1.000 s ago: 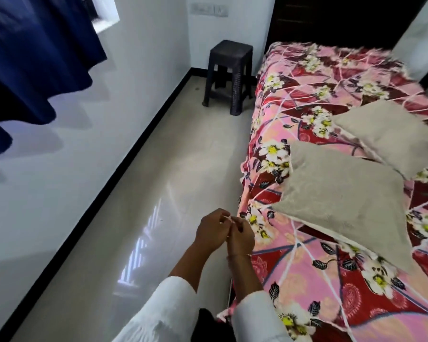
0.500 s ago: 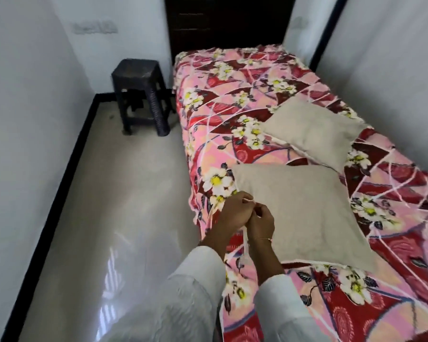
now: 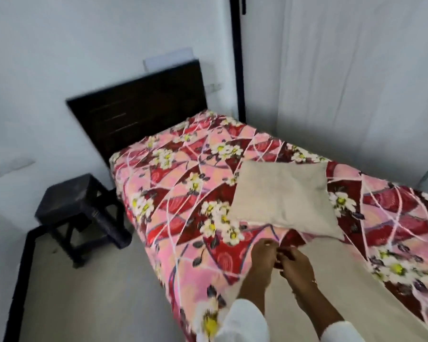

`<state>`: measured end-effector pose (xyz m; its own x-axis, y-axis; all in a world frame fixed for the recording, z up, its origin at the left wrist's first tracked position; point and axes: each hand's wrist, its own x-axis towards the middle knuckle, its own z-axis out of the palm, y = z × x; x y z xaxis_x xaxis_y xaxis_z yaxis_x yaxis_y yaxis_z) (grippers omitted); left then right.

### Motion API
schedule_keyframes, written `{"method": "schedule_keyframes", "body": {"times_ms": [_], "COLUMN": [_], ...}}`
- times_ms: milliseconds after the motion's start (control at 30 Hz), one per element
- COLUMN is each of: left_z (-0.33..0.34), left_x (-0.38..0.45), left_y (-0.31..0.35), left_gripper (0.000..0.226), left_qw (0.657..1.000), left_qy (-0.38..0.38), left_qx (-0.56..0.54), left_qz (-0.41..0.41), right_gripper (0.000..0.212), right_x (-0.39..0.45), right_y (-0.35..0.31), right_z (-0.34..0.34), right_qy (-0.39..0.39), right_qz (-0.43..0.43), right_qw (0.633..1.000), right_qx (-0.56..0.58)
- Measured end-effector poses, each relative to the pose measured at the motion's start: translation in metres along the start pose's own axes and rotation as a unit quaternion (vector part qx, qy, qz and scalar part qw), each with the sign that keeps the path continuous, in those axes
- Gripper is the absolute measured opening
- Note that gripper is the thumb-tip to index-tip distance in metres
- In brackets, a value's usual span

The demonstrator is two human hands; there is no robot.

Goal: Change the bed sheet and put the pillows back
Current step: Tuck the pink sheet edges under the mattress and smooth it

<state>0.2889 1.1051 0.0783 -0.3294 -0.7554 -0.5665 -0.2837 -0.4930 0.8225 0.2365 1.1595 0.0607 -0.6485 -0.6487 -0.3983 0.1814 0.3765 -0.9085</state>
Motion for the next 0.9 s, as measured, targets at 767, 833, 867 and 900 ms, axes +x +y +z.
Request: {"method": "schedule_keyframes", "body": {"times_ms": [767,833,867,900], "left_z": [0.055,0.079,0.093,0.106], "left_x": [0.237,0.221,0.212,0.198], "left_y": [0.038,0.044,0.045,0.049], "left_gripper": [0.049,0.067,0.076,0.084], "left_qw": [0.921,0.916,0.913,0.911], "left_qy": [-0.088,-0.134,-0.162,-0.19], "left_qx": [-0.371,-0.371,-0.369,-0.359], "left_qz": [-0.081,-0.071,-0.066,-0.072], "right_gripper": [0.057,0.044,0.032,0.029], "right_x": [0.23,0.218,0.211,0.203], "right_y": [-0.019,-0.031,-0.033,-0.032], "right_z": [0.021,-0.004,-0.019,-0.035], "right_qy": [0.068,0.062,0.063,0.062], "right_qz": [0.142,0.101,0.083,0.063], "right_qw": [0.782,0.777,0.781,0.78], "right_qx": [0.603,0.618,0.615,0.619]}}
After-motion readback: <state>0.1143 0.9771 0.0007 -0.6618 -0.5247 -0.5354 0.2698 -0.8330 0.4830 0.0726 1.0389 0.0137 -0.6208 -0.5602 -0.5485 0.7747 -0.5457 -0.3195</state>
